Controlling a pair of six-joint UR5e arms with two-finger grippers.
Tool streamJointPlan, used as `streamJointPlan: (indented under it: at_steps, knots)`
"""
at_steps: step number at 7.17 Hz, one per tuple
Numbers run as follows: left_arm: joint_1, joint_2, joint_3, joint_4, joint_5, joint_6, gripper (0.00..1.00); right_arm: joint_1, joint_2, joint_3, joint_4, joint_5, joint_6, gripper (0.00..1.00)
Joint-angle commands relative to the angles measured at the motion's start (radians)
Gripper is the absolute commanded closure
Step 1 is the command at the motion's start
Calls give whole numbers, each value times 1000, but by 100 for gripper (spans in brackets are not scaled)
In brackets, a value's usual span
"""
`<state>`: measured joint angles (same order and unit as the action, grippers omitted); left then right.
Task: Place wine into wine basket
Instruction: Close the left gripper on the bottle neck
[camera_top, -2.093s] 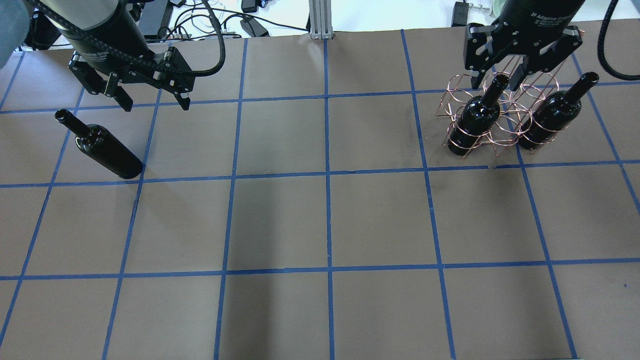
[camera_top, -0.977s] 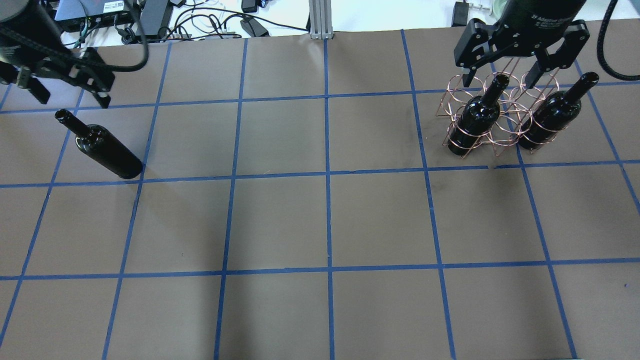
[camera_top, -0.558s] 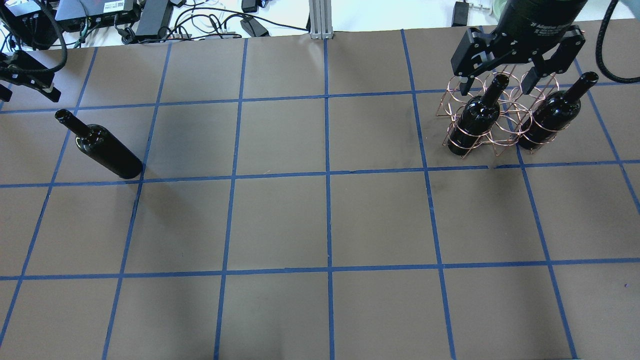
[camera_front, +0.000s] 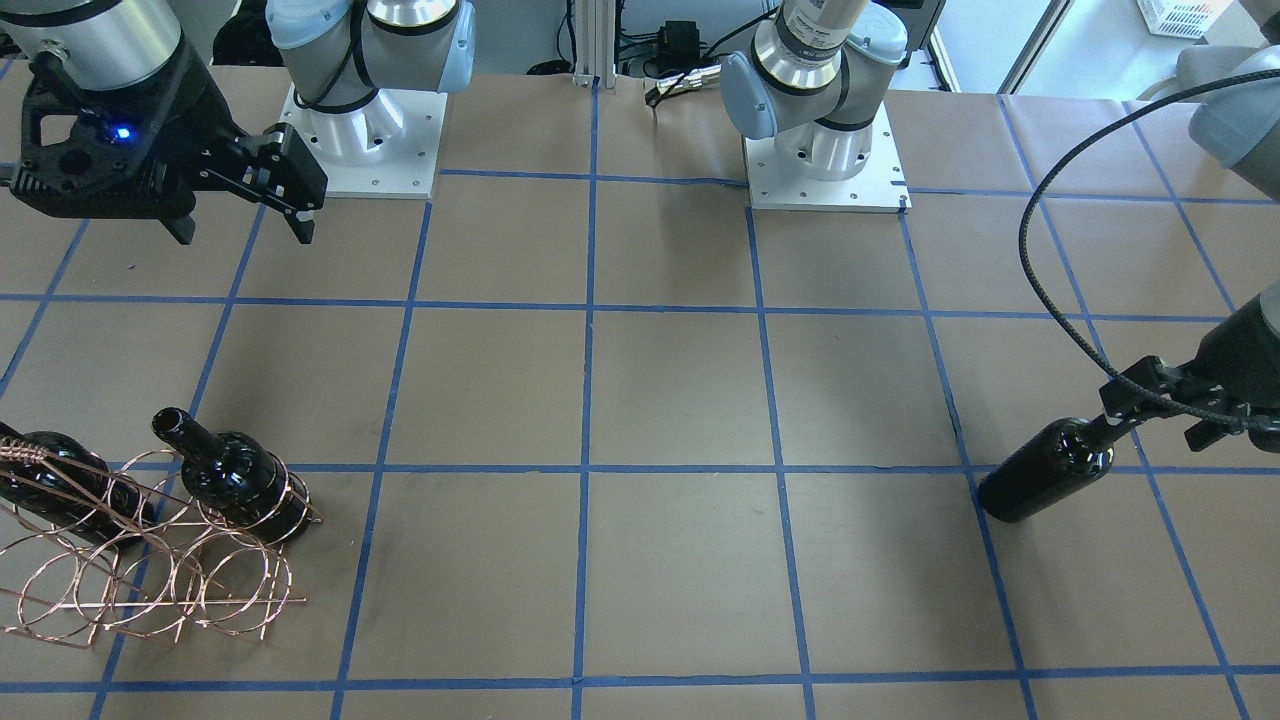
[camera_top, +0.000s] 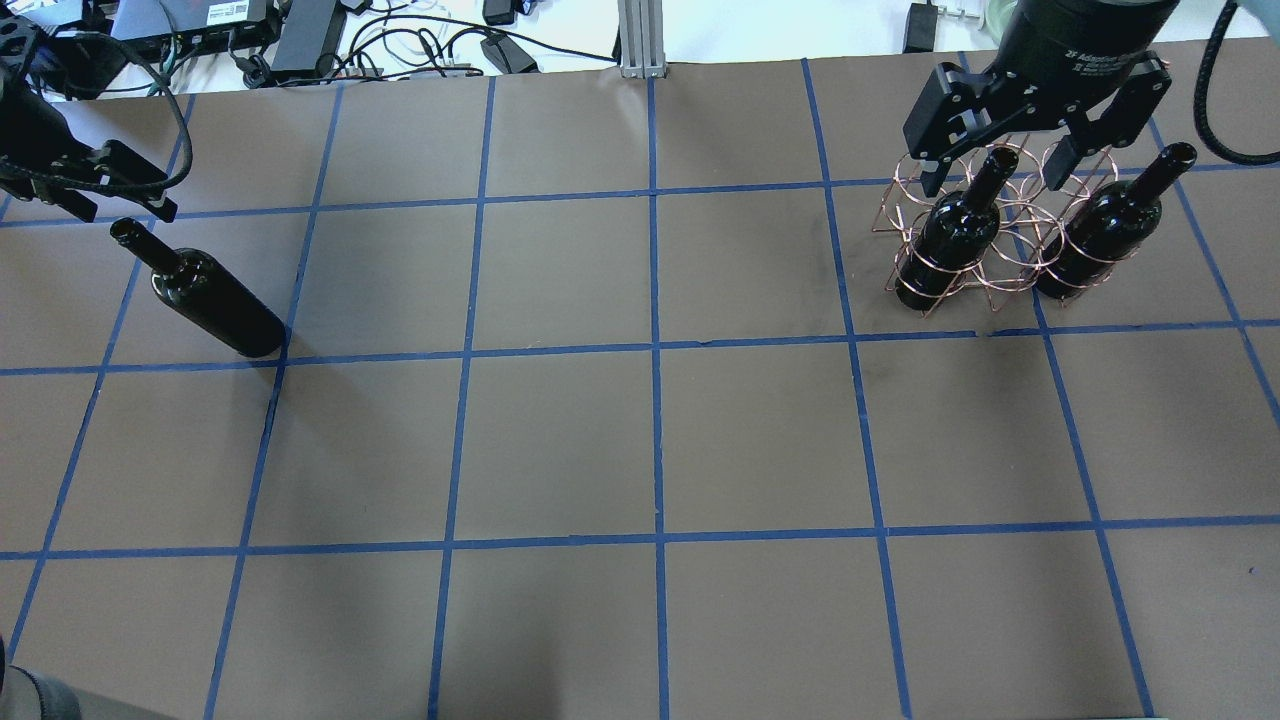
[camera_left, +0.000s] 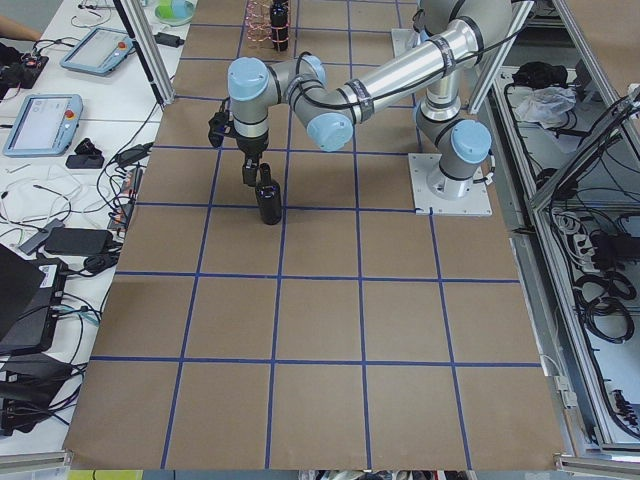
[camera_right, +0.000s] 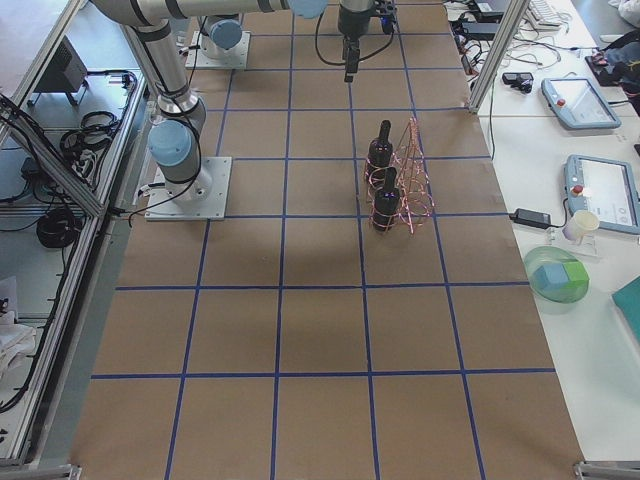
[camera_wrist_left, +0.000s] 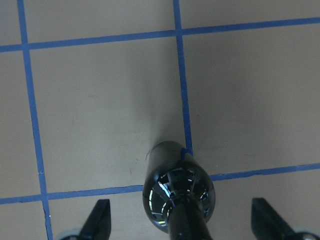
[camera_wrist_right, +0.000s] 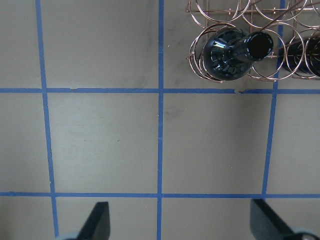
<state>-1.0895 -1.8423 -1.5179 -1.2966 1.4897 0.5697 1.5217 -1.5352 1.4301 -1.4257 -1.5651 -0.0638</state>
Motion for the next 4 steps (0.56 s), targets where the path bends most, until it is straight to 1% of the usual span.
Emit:
streamJointPlan:
  at_steps: [1, 3, 4]
  knots:
    - [-6, -6, -7, -9, 1, -16, 2, 0, -2, 1, -5, -4, 1, 0]
    - [-6, -5, -10, -18, 7, -18, 6, 0, -2, 1, -9, -4, 1, 0]
    - [-6, -3, -10, -27, 29, -21, 11, 0, -2, 0, -4, -12, 1, 0]
